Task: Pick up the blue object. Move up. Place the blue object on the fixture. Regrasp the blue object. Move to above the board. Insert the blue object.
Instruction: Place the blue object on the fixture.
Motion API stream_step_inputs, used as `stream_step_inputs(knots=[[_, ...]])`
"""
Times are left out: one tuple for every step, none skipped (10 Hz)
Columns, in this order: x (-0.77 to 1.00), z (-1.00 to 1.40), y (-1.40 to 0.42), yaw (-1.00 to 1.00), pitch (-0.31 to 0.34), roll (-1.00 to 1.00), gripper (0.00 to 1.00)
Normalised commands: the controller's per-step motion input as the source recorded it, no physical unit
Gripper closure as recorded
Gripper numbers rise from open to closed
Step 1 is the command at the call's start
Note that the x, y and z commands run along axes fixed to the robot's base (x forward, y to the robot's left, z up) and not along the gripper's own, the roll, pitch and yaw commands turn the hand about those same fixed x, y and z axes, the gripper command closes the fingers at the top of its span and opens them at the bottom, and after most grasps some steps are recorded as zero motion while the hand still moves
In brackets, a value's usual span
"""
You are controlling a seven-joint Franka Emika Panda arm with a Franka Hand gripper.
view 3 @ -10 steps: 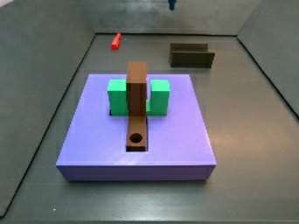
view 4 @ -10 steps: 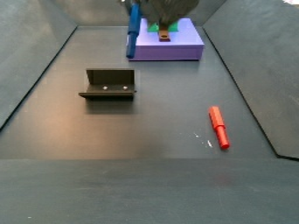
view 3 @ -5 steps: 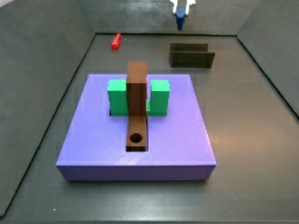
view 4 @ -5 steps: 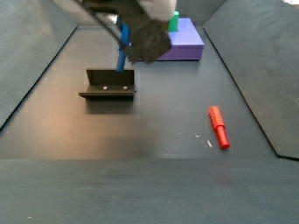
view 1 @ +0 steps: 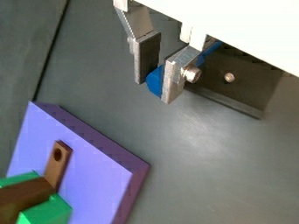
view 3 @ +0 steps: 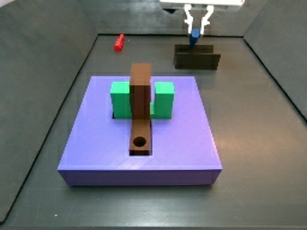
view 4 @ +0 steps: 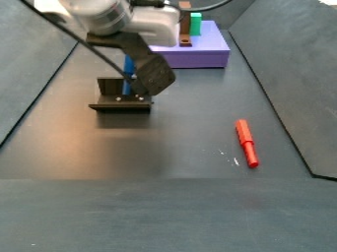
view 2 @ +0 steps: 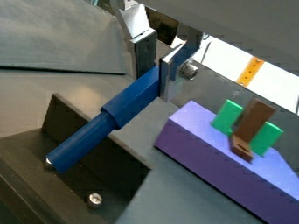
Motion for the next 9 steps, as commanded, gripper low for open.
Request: stream_step_inputs(knots=[[0.21,-0.33,0.00,0.25,0.000,-0.16,1.00],[0.17,-0.29,0.00,0.24,0.000,-0.13,1.00],[0.12,-0.31,0.00,0.22,-0.006,-0.09,1.00],[0.12,-0.29,0.00,0.22,0.000,-0.02,1.00],[0.06,-0.25,0.00,0.21,0.000,0.00,1.00],[0.04,-0.16,0.00,0.22,0.000,0.14,1.00],[0.05,-0.05,-0.02,0.22,0.026,0.35,1.00],[0.02,-0.05,-0.06,0.19,0.006,0.40,1.00],[0.01,0.00,-0.02,0.08,0.000,0.14,1.00]])
